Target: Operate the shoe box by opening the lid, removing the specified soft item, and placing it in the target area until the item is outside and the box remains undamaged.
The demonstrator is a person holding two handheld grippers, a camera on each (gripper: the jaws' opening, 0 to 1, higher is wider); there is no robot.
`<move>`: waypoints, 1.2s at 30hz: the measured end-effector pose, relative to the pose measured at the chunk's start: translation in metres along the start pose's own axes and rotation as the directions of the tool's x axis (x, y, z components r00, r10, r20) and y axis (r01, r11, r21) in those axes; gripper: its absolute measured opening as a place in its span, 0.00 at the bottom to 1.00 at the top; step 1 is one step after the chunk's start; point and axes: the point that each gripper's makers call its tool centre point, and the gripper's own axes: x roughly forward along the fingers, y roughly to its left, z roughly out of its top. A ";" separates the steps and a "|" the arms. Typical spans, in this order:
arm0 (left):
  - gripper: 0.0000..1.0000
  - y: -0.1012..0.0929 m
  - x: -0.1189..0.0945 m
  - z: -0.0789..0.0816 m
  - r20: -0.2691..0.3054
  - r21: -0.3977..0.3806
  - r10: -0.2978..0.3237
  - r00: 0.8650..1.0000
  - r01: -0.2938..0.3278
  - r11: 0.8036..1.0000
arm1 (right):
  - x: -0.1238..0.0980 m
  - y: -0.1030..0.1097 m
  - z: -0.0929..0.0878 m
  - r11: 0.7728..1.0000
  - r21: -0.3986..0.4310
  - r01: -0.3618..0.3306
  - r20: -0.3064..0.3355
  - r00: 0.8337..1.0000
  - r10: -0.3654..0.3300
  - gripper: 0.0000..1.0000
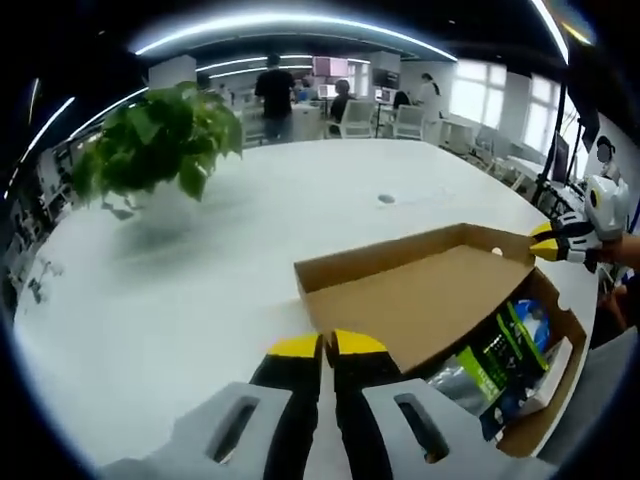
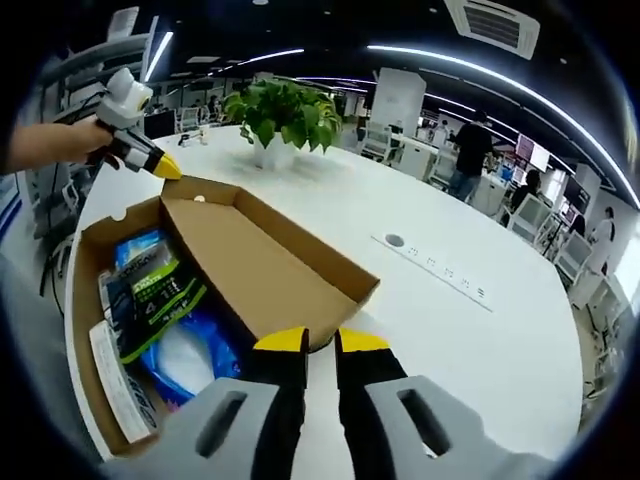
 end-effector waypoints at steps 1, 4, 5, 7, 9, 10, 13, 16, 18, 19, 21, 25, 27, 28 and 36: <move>0.00 0.000 0.000 0.000 0.000 -0.006 0.000 1.000 0.000 1.000 | -0.003 0.000 0.000 1.000 0.003 0.001 0.001 1.000 -0.001 0.09; 0.01 0.001 0.000 0.000 0.001 -0.024 -0.002 1.000 0.002 1.000 | -0.009 0.001 0.004 1.000 0.014 -0.001 0.016 1.000 0.000 0.11; 0.01 0.001 0.000 0.000 0.001 -0.031 -0.003 1.000 0.003 1.000 | -0.011 0.002 0.006 1.000 0.015 0.000 0.020 1.000 0.000 0.12; 0.01 0.000 0.000 0.000 0.002 -0.036 -0.005 1.000 0.005 0.999 | -0.016 0.007 0.012 1.000 0.014 -0.011 0.043 0.999 0.010 0.12; 0.02 -0.001 -0.001 0.000 0.005 -0.032 -0.005 1.000 0.005 0.999 | -0.020 0.013 0.016 1.000 0.017 -0.024 0.057 0.998 0.023 0.12; 0.03 -0.001 -0.001 0.000 0.004 -0.029 -0.005 1.000 0.005 1.000 | -0.021 0.015 0.017 0.999 0.018 -0.029 0.062 0.998 0.028 0.12; 0.06 -0.005 -0.004 0.000 0.011 -0.019 -0.009 1.000 0.009 1.000 | -0.024 0.029 0.021 0.998 0.023 -0.063 0.070 0.996 0.061 0.13; 0.09 -0.006 -0.007 0.003 0.023 -0.021 -0.013 1.000 0.013 1.000 | -0.026 0.040 0.021 0.995 0.037 -0.094 0.070 0.993 0.092 0.13; 0.10 -0.007 -0.010 0.004 0.026 -0.023 -0.016 1.000 0.017 1.000 | -0.025 0.047 0.020 0.991 0.053 -0.121 0.065 0.991 0.118 0.13; 0.11 -0.007 -0.011 0.005 0.028 -0.022 -0.016 0.999 0.017 1.000 | -0.025 0.049 0.019 0.990 0.056 -0.126 0.062 0.991 0.122 0.13; 0.12 -0.008 -0.016 0.008 0.036 -0.020 -0.016 0.999 0.017 1.000 | -0.023 0.055 0.018 0.988 0.061 -0.145 0.054 0.988 0.142 0.14; 0.15 -0.010 -0.024 0.011 0.049 -0.021 -0.020 0.999 0.021 1.000 | -0.020 0.066 0.014 0.981 0.085 -0.176 0.030 0.984 0.174 0.14; 0.16 -0.013 -0.028 0.011 0.054 -0.019 -0.024 0.998 0.026 0.999 | -0.018 0.072 0.013 0.976 0.093 -0.197 0.024 0.980 0.195 0.15; 0.16 -0.014 -0.030 0.011 0.056 -0.019 -0.027 0.998 0.028 0.999 | -0.016 0.074 0.013 0.975 0.094 -0.202 0.023 0.979 0.201 0.15; 0.22 -0.023 -0.040 0.005 0.064 -0.005 -0.042 0.997 0.043 0.999 | -0.001 0.089 0.007 0.960 0.118 -0.255 -0.012 0.966 0.258 0.17</move>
